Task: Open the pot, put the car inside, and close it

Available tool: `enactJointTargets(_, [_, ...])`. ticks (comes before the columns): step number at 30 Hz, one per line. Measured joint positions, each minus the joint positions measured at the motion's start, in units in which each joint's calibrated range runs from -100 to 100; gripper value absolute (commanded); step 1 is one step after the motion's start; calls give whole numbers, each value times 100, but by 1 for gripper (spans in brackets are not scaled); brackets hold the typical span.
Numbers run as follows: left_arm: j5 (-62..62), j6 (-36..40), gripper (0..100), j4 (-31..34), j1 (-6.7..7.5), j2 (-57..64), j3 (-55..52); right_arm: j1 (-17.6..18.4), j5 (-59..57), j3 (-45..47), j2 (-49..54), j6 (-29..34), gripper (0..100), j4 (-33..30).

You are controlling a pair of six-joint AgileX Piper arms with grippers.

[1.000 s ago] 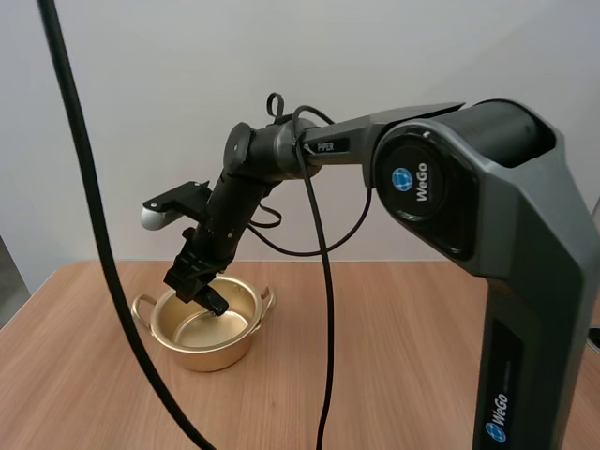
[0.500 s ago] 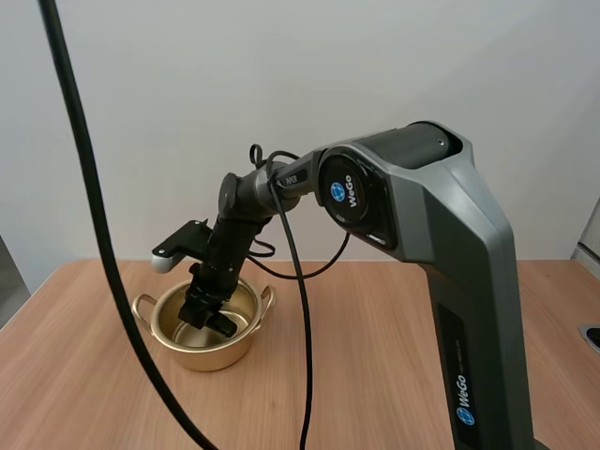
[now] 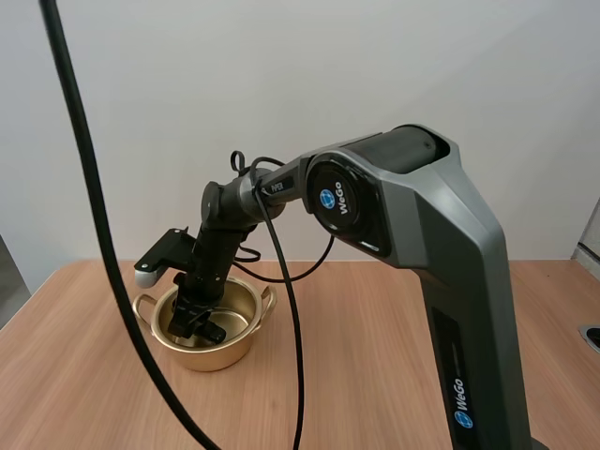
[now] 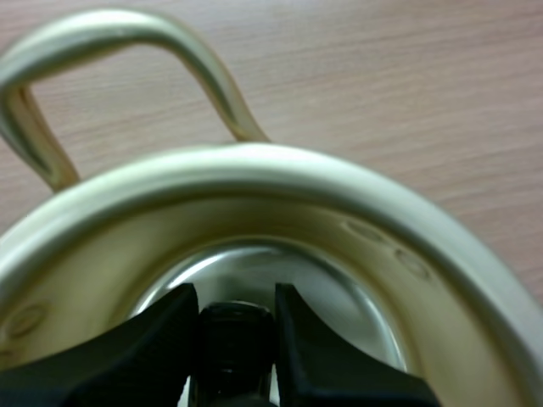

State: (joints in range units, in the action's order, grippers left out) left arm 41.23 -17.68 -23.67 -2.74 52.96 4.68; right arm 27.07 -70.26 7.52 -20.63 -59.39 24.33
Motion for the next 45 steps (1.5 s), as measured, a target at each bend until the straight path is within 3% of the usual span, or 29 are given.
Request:
enactJointTargets(13, [40, 0, 0, 0, 0, 0, 0, 9, -20, 0, -262, 46, 1, -416])
enactJointTargets(19, [40, 0, 0, 0, 0, 0, 0, 9, -27, 0, -276, 68, 62, -429])
enactJointTargets(22, [40, 0, 0, 0, 0, 0, 0, 9, 32, 0, -276, 191, 76, -447])
enactJointTargets(31, [53, -92, 0, 0, 0, 0, 0, 9, 56, 16, -120, 205, 76, -459])
enactJointTargets(41, [53, -104, 0, 0, 0, 0, 0, 1, 423, -259, 1110, 362, 75, -492])
enactJointTargets(43, [53, -104, 0, 0, 0, 0, 0, -56, 525, -328, 1463, 451, 71, -492])
enactJointTargets(45, [53, -104, 0, 0, 0, 0, 0, -141, 696, -359, 1845, 497, 60, -492])
